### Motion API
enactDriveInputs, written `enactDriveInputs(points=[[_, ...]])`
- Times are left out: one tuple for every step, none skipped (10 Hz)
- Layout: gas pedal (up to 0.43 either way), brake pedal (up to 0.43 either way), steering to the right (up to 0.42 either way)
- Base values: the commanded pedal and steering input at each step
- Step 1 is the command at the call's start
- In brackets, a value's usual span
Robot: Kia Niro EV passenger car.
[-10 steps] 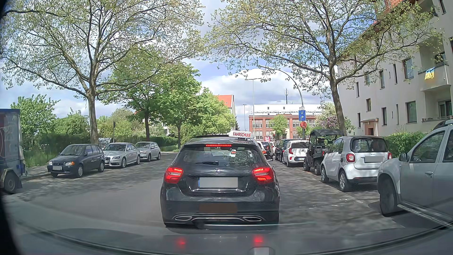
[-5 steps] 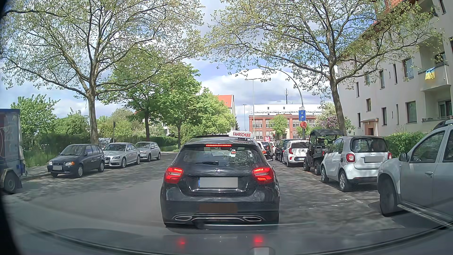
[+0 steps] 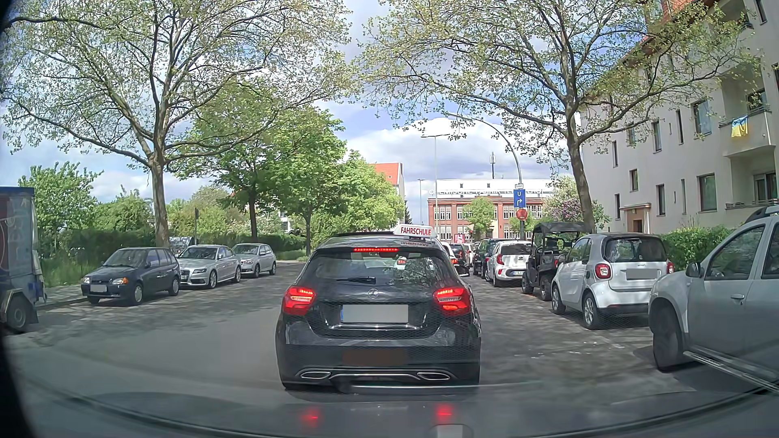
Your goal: Follow the waypoints while adhering to traffic rules and regulations
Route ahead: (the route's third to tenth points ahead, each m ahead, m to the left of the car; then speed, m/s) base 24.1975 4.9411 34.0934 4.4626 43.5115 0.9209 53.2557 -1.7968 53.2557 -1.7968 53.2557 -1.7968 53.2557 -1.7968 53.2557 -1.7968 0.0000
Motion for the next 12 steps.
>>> enactDriveInputs(points=[[0.0,0.457,0.002],[0.0,0.457,0.002],[0.0,0.463,0.002],[0.0,0.457,0.002],[0.0,0.457,0.003],[0.0,0.457,0.002],[0.0,0.457,0.002],[0.0,0.457,0.003],[0.0,0.457,0.002],[0.0,0.463,0.002],[0.0,0.457,0.002],[0.0,0.463,0.002]])
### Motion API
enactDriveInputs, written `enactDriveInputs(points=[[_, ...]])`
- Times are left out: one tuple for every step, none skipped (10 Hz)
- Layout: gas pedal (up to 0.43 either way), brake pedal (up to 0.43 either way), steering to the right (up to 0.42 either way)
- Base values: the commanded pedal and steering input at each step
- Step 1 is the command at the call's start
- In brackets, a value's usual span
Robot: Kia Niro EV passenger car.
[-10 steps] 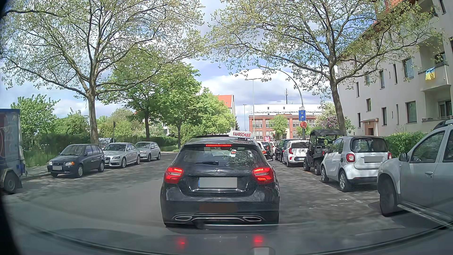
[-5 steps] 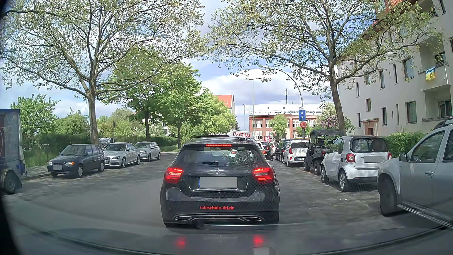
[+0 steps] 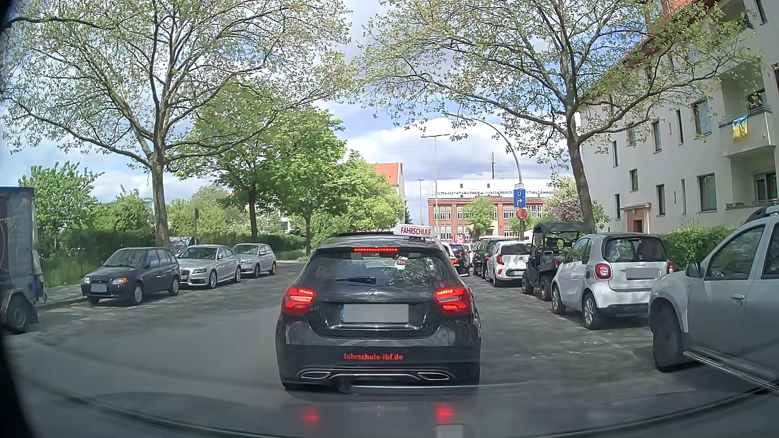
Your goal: Follow the waypoints while adhering to traffic rules and regulations
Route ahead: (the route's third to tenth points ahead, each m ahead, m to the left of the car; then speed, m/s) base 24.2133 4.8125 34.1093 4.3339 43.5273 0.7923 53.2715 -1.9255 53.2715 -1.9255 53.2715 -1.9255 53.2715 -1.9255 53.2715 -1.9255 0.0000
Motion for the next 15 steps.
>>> enactDriveInputs(points=[[0.0,0.457,0.003],[0.0,0.457,0.002],[0.0,0.457,0.002],[0.0,0.457,0.002],[0.0,0.457,0.002],[0.0,0.463,0.002],[0.0,0.463,0.002],[0.0,0.463,0.002],[0.0,0.457,0.002],[0.0,0.457,0.002],[0.0,0.457,0.002],[0.0,0.457,0.002],[0.0,0.463,0.002],[0.0,0.457,0.002],[0.0,0.457,0.002]])
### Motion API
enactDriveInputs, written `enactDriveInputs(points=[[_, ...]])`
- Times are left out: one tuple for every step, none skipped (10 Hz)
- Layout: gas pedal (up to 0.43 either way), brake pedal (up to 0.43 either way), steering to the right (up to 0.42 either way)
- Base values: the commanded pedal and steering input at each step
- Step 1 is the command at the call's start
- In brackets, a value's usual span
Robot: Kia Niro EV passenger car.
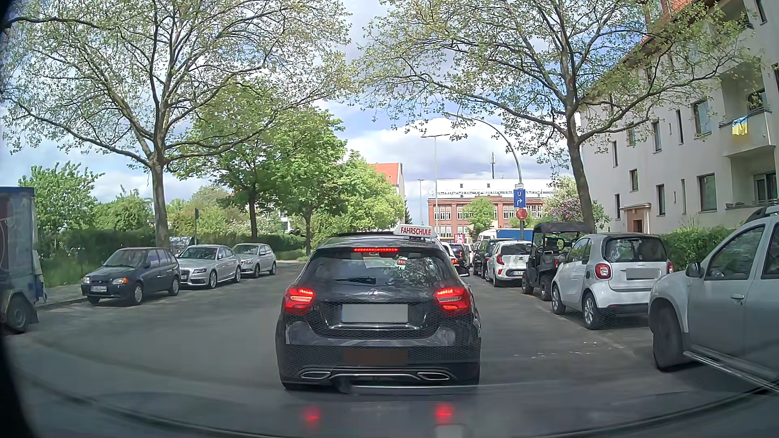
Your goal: Follow the waypoints while adhering to traffic rules and regulations
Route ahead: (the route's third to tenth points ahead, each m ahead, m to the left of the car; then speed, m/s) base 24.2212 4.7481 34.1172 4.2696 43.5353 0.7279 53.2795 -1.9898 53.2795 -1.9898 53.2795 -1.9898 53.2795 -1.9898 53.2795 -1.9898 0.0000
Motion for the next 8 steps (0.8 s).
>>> enactDriveInputs(points=[[0.0,0.457,0.002],[0.0,0.457,0.002],[0.0,0.457,0.002],[0.0,0.457,0.002],[0.0,0.457,0.003],[0.0,0.457,0.002],[0.0,0.463,0.002],[0.0,0.47,0.003]])
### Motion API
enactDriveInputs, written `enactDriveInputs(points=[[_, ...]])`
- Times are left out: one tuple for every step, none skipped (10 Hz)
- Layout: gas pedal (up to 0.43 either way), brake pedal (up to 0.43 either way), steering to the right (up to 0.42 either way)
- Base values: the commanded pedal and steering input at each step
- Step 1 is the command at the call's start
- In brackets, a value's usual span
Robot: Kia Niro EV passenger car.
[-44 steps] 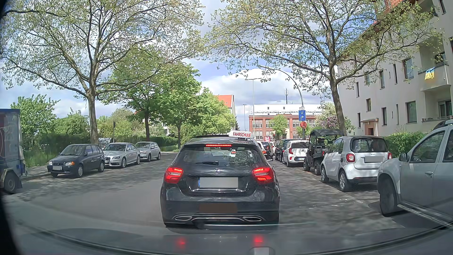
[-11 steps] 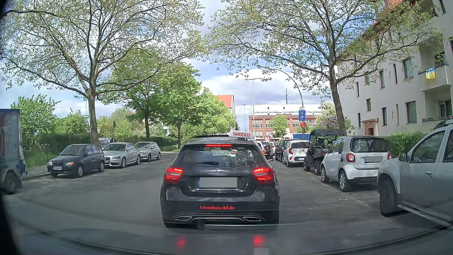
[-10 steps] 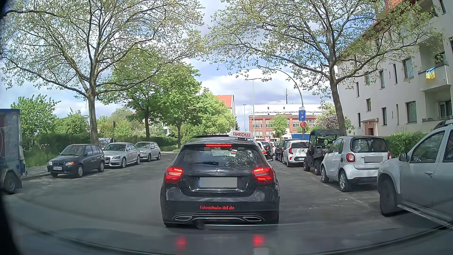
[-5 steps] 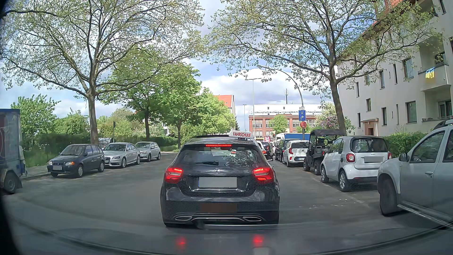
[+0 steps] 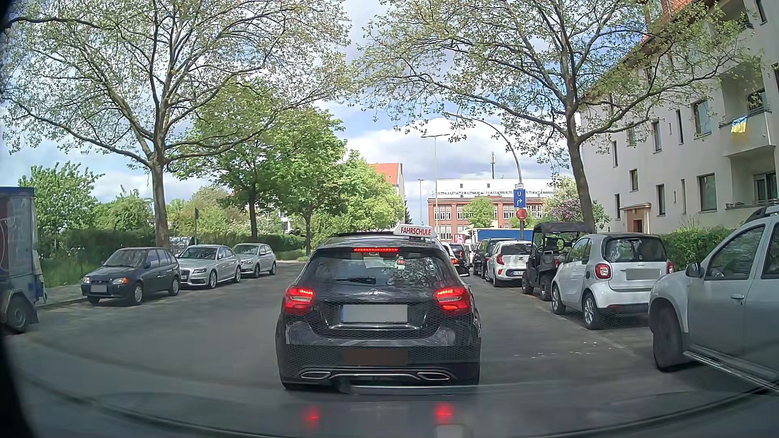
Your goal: Follow the waypoints while adhering to traffic rules and regulations
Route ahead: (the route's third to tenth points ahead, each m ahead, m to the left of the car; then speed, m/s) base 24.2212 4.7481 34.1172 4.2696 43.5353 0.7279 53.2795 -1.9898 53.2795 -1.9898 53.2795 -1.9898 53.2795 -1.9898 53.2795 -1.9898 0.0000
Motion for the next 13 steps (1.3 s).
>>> enactDriveInputs(points=[[0.0,0.476,0.002],[0.0,0.476,0.002],[0.0,0.47,0.002],[0.0,0.47,0.002],[0.0,0.463,0.002],[0.0,0.421,0.002],[0.0,0.409,0.002],[0.0,0.402,0.002],[0.0,0.409,0.002],[0.0,0.402,0.002],[0.0,0.402,0.002],[0.0,0.402,0.002],[0.0,0.402,0.002]])
